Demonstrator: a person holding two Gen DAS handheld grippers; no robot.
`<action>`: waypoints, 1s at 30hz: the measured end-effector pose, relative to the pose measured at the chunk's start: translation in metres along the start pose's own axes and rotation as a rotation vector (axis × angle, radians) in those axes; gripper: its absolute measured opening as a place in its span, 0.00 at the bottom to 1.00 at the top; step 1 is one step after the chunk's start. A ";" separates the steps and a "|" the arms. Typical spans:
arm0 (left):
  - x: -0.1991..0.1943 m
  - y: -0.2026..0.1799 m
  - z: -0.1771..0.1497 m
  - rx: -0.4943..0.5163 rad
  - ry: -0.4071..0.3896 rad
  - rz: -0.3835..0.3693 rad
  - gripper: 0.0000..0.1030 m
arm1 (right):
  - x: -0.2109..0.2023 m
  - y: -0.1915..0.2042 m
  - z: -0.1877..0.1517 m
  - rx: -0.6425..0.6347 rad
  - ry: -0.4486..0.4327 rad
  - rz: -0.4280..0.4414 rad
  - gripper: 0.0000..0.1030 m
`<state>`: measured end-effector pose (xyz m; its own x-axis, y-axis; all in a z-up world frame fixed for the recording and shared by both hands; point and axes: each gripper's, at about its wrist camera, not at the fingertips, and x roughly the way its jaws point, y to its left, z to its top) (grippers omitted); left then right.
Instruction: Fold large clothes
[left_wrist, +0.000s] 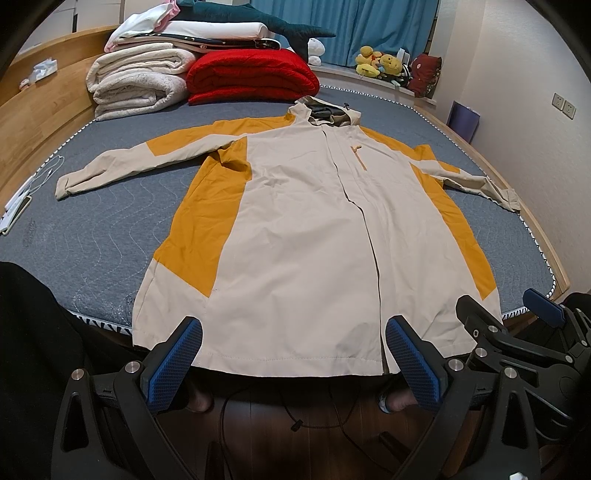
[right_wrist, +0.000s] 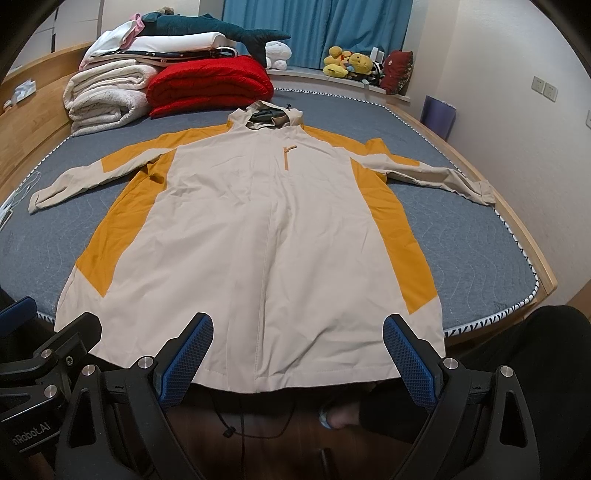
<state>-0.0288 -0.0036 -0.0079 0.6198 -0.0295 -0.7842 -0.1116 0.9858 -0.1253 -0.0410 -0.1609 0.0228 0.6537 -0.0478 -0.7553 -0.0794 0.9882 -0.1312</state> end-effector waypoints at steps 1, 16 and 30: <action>0.000 0.000 0.000 0.000 0.000 0.000 0.96 | 0.000 -0.001 0.000 0.000 0.000 0.000 0.91; -0.021 -0.003 0.019 0.073 -0.111 0.011 0.84 | -0.006 0.005 0.009 -0.013 -0.057 0.007 0.86; -0.067 0.017 0.099 0.053 -0.276 0.032 0.53 | -0.047 -0.053 0.084 0.098 -0.216 0.087 0.83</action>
<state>0.0043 0.0314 0.1024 0.8058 0.0403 -0.5908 -0.0979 0.9930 -0.0658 -0.0042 -0.1991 0.1187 0.7939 0.0598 -0.6051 -0.0756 0.9971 -0.0007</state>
